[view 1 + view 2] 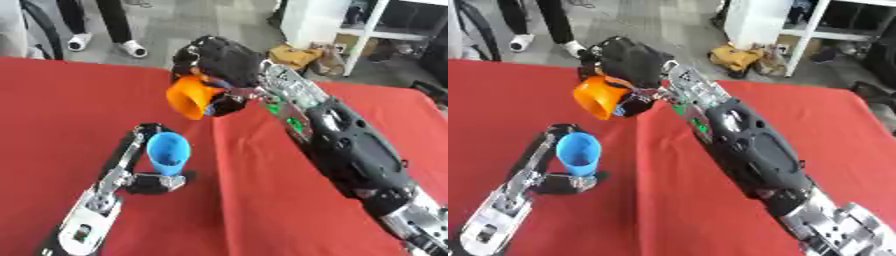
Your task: Pour the contents of one cup into another cup.
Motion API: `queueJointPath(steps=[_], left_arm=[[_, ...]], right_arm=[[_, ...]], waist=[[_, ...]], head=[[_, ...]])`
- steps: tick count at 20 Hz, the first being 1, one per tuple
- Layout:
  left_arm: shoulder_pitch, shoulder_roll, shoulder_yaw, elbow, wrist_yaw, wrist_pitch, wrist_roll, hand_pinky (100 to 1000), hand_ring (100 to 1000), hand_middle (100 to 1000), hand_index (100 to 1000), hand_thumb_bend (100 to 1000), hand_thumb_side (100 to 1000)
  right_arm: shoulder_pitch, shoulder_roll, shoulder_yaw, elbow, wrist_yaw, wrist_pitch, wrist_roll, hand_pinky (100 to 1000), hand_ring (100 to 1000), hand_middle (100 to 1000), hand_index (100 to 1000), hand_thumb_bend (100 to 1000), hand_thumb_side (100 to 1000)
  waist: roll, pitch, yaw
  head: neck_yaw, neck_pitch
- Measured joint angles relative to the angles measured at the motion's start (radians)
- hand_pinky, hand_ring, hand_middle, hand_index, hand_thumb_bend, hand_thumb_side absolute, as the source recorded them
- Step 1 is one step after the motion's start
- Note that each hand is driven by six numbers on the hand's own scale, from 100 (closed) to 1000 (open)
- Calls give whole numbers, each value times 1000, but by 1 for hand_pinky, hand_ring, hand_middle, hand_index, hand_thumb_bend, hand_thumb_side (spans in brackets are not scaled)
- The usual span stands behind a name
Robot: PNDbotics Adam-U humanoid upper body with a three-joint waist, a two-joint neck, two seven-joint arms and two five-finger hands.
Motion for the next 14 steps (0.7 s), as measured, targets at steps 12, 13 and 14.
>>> queueJointPath(steps=[12, 13, 14], left_arm=[[-1, 55, 75, 53, 17, 30, 72, 488, 492, 521, 652, 739, 100], [-4, 58, 89, 70, 16, 38, 83, 488, 492, 521, 652, 739, 100], [-9, 59, 102, 90, 11, 43, 95, 513, 532, 564, 684, 847, 100]], right_arm=[[112, -44, -85, -77, -211, 164, -31, 499, 383, 331, 480, 298, 100], [137, -35, -103, -74, -228, 177, -38, 499, 383, 331, 480, 298, 100], [162, -22, -122, -73, -244, 191, -48, 498, 381, 330, 479, 301, 100]], waist=[[5, 11, -43], [6, 15, -56], [8, 16, -59]], head=[[29, -7], [36, -9], [41, -10]])
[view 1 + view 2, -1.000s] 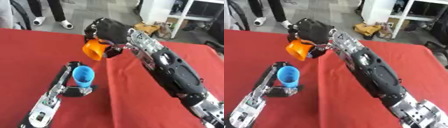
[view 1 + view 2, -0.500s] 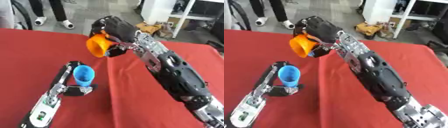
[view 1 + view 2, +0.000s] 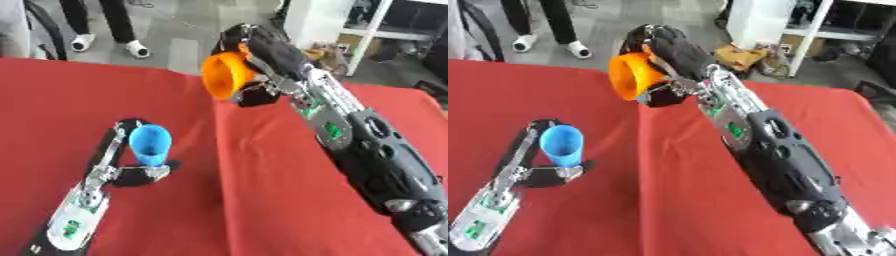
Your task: Pour the contents of one cup into another cup.
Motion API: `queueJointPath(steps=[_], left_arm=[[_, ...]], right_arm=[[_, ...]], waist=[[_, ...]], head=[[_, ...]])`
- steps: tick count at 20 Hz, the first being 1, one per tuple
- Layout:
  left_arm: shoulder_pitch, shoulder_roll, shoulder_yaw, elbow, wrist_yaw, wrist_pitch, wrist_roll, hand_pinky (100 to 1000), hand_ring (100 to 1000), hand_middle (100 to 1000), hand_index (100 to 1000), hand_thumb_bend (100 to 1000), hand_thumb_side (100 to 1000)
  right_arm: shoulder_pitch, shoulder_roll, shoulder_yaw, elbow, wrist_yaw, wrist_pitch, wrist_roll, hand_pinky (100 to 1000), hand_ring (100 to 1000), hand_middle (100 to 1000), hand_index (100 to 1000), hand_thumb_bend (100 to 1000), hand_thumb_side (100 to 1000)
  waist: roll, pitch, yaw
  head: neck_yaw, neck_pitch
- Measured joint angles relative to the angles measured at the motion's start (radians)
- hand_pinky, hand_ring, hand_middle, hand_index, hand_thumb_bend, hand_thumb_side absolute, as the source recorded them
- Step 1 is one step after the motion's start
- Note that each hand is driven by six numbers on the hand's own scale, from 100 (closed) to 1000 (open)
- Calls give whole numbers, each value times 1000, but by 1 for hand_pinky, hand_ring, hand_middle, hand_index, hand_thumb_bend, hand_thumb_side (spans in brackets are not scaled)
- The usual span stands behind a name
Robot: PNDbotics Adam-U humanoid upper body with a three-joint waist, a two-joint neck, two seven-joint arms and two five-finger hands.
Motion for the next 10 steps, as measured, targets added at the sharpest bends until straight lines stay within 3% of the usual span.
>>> queueJointPath(steps=[3, 6, 10], left_arm=[[-11, 1, 28, 65, -22, -5, 43, 556, 594, 631, 718, 927, 100], [-23, 0, 38, 104, -38, -24, 83, 569, 604, 644, 728, 915, 100], [-22, 1, 51, 102, -29, -39, 111, 576, 604, 646, 729, 903, 100]], right_arm=[[70, 40, -67, -25, -47, 44, -39, 494, 377, 327, 476, 303, 100], [146, 57, -132, -73, -95, 90, -84, 487, 371, 321, 470, 307, 100], [251, 66, -181, -121, -160, 155, -149, 470, 352, 303, 454, 313, 100]], waist=[[-4, 2, 0], [-1, 2, 1], [4, 3, 6]], head=[[7, -1], [7, -1], [7, -2]])
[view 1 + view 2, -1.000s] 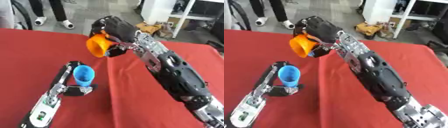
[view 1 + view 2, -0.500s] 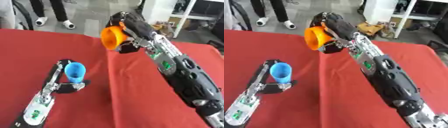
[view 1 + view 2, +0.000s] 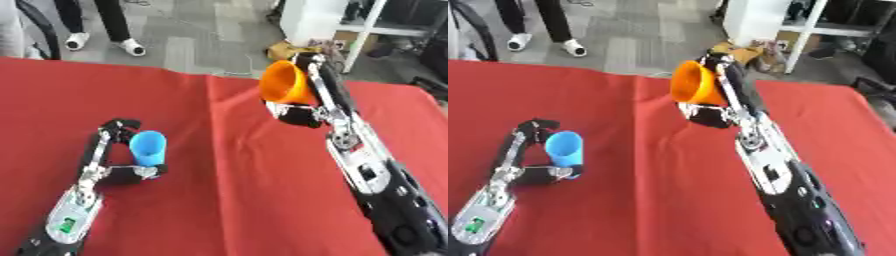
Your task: Pour the contents of one cup into another cup.
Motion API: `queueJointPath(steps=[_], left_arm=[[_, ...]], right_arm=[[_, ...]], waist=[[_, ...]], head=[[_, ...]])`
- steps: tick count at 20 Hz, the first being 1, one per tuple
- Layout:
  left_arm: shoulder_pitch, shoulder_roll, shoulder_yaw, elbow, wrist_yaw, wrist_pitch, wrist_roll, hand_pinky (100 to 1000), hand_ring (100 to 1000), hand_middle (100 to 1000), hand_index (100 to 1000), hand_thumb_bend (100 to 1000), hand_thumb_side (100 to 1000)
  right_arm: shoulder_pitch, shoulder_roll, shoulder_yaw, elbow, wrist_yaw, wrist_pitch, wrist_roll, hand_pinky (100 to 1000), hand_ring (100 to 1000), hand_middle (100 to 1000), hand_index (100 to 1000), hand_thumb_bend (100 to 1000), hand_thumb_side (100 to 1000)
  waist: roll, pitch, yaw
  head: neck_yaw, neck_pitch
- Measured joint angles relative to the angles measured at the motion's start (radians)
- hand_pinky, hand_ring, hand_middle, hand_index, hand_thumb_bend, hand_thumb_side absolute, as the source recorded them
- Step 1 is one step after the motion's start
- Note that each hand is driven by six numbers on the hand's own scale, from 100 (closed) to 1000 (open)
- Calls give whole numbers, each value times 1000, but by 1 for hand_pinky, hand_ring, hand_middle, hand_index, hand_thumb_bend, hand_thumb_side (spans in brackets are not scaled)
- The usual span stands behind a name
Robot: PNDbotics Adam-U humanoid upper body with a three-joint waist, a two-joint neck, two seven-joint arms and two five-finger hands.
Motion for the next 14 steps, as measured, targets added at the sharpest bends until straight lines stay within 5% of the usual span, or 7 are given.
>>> queueJointPath(steps=[6, 14], left_arm=[[12, 15, 8, -109, 79, 11, -14, 589, 613, 656, 733, 848, 109], [31, 17, -19, -266, 204, 118, -91, 586, 609, 656, 734, 753, 172]], right_arm=[[121, 17, -44, 54, -99, 86, -40, 472, 351, 303, 455, 308, 100], [80, 31, -39, 183, -226, 64, -33, 479, 375, 327, 478, 295, 100]], waist=[[16, 1, 8], [31, 1, 15]], head=[[-1, -2], [-10, -2]])
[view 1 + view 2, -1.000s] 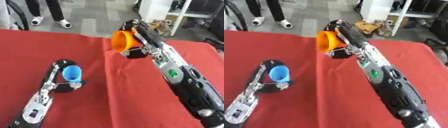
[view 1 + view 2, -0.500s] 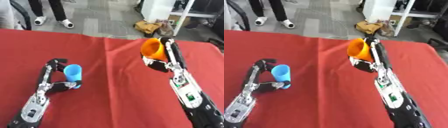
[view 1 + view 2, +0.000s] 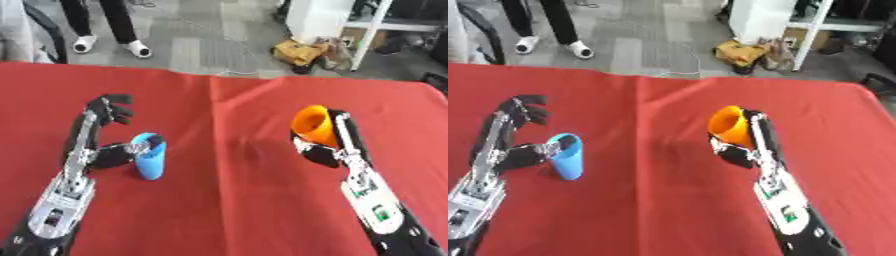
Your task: Pour the contents of one cup into another cup.
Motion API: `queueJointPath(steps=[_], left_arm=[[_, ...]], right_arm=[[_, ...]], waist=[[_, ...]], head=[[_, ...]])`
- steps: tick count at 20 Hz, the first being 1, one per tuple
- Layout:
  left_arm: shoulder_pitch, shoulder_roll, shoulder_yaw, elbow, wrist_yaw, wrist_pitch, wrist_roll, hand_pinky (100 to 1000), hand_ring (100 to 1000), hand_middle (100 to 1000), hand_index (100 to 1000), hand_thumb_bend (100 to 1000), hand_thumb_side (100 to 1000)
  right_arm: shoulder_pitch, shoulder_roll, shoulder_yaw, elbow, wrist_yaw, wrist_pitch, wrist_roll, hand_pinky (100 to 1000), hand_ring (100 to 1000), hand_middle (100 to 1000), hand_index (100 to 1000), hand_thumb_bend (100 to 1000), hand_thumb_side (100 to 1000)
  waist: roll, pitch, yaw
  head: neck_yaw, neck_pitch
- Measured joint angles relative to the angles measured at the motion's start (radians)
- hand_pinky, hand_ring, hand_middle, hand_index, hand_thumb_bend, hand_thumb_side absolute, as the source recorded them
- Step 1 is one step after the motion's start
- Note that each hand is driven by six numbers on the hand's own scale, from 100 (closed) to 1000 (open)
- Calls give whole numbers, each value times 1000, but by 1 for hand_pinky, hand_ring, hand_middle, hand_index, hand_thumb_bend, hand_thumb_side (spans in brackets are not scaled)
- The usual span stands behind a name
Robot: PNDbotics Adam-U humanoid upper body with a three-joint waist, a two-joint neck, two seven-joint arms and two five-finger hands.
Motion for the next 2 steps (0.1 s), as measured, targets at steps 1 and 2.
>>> queueJointPath(steps=[1, 2], left_arm=[[2, 0, -5, -14, 16, 15, -10, 586, 609, 656, 734, 753, 173], [6, 0, -8, -26, 30, 30, -19, 585, 608, 656, 734, 749, 175]], right_arm=[[-7, 2, 5, 15, -15, -8, 1, 479, 377, 329, 479, 295, 100], [-12, 4, 11, 29, -30, -16, 3, 483, 390, 341, 485, 298, 100]], waist=[[1, 0, 2], [4, 0, 5]], head=[[-1, 0], [-1, 0]])
